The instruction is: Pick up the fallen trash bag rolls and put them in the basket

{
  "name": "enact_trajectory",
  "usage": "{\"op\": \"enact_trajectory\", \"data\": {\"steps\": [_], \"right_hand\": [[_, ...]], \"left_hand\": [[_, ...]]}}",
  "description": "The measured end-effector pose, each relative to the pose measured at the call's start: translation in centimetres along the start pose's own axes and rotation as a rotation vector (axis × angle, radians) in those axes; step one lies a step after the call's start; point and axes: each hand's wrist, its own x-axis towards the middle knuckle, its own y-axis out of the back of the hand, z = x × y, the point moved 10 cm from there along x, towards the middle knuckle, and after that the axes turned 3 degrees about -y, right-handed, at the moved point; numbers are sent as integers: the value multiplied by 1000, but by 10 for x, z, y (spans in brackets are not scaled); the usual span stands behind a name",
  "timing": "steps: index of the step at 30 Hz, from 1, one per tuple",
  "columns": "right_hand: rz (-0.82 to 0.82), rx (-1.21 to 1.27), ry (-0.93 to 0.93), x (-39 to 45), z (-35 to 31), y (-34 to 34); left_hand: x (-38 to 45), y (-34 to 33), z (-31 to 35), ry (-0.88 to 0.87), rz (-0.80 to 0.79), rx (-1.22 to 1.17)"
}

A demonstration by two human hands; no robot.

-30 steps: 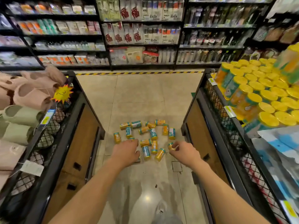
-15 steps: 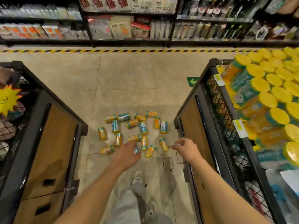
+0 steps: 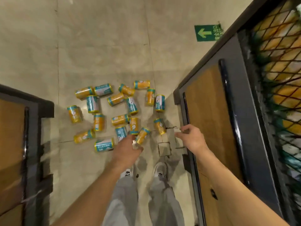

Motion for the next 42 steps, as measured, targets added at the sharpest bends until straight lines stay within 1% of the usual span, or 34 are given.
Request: {"op": "enact_trajectory", "data": {"steps": [5,8,10,14,17,18,20,24,26,28,30,33,35,39,40,42], "right_hand": [[-10,35,-55,153,64,-69],[32,-26,-60,240,100,-114],[47,-41,-39,294,122,-147],[83,-86,-31,380,156,-207],[134,-127,-15,419,164,-232],[144,-131,-11,429,166,-239],[153,-148,-9,445,169,-250],[197,-213,34,457,167,-262],[217,-219,43,459,167,-264],[223,-211,44,460,168,-263],[211,-199,30,460,169,-263],[191,-145,-8,455,172,-261],[191,-92,-10,445,172,-257],[174,-38,-12,406,164,-241],[165,-21,-9,392,160,-236],[137,13,-12,360,152,-223]], "left_hand": [[127,-104,-61,56,39,-12],[203,-159,-103,56,75,-33],[248,-196,-131,42,94,-2],[313,-264,-178,47,106,144],[334,-286,-186,15,222,385],[336,-289,-184,0,279,415],[336,-297,-176,-38,354,413],[345,-333,-167,-74,288,472],[350,-336,-167,-71,285,472],[354,-335,-166,-94,240,433],[358,-333,-170,-92,180,327],[361,-323,-178,-1,125,95],[354,-314,-177,21,120,-9],[323,-276,-167,49,145,-61],[312,-265,-164,64,145,-112],[287,-242,-156,71,141,-300]]}}
